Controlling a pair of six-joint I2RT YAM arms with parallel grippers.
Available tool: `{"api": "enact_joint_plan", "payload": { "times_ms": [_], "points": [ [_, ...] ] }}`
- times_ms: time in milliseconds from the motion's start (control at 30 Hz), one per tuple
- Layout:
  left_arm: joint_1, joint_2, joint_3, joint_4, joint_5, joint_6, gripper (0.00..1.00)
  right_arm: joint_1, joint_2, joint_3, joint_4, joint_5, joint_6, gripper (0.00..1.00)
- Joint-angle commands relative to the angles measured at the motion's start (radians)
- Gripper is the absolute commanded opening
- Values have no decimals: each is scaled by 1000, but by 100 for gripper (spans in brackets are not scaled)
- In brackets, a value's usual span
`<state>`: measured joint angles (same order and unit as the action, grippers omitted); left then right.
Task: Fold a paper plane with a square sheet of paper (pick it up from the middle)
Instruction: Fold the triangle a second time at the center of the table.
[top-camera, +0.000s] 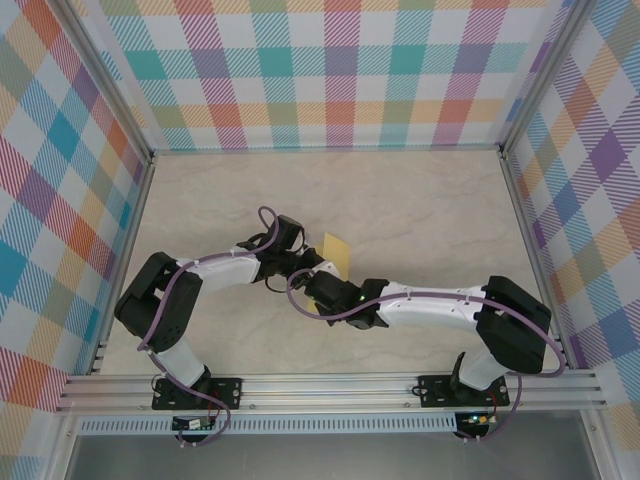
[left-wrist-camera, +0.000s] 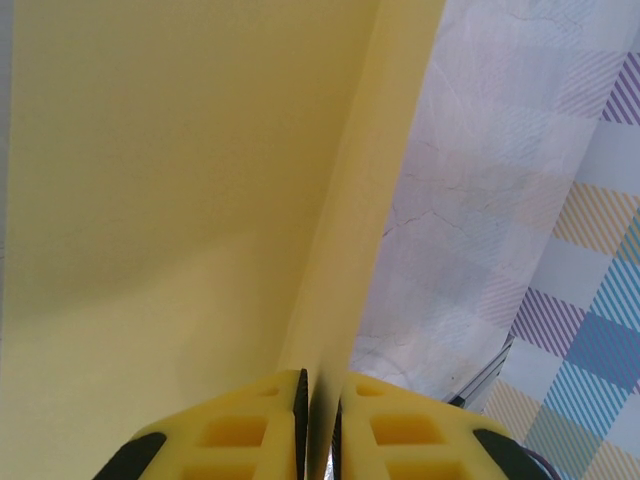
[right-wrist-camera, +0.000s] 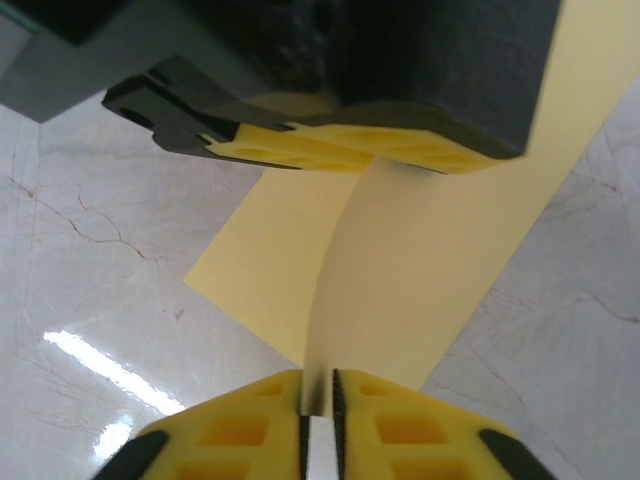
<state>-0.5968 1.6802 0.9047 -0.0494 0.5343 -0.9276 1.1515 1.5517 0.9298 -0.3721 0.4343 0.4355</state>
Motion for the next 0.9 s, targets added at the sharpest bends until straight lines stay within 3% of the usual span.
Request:
{"api": "enact_joint_plan", "payload": {
  "times_ms": [0, 133, 300, 433, 533, 600, 733, 867],
  "points": [
    [2, 1, 3, -13, 9, 1, 16, -11, -38, 10, -18, 8, 6, 11],
    [2, -19, 5, -48, -29, 8, 23, -44, -95, -31, 23, -72, 1, 5],
    [2, -104, 6, -213, -207, 37, 50, -143, -131, -83, 98, -312, -21, 1],
    [-1, -177, -51, -270, -298, 3, 60, -205, -116, -104, 138, -458, -26, 0],
    [-1, -230, -116, -238, -312, -30, 60, -245, -94, -104, 162, -549, -26, 0],
    [-1, -242, -139, -168, -295, -40, 52, -248, -93, -97, 152, -542, -23, 0],
    [-31, -260, -102, -269, -283, 7, 55, -269, -111, -116, 175, -557, -20, 0],
    [-49, -289, -189, -89, -257, -44, 45, -307, -104, -137, 195, -609, -23, 0]
  ]
}}
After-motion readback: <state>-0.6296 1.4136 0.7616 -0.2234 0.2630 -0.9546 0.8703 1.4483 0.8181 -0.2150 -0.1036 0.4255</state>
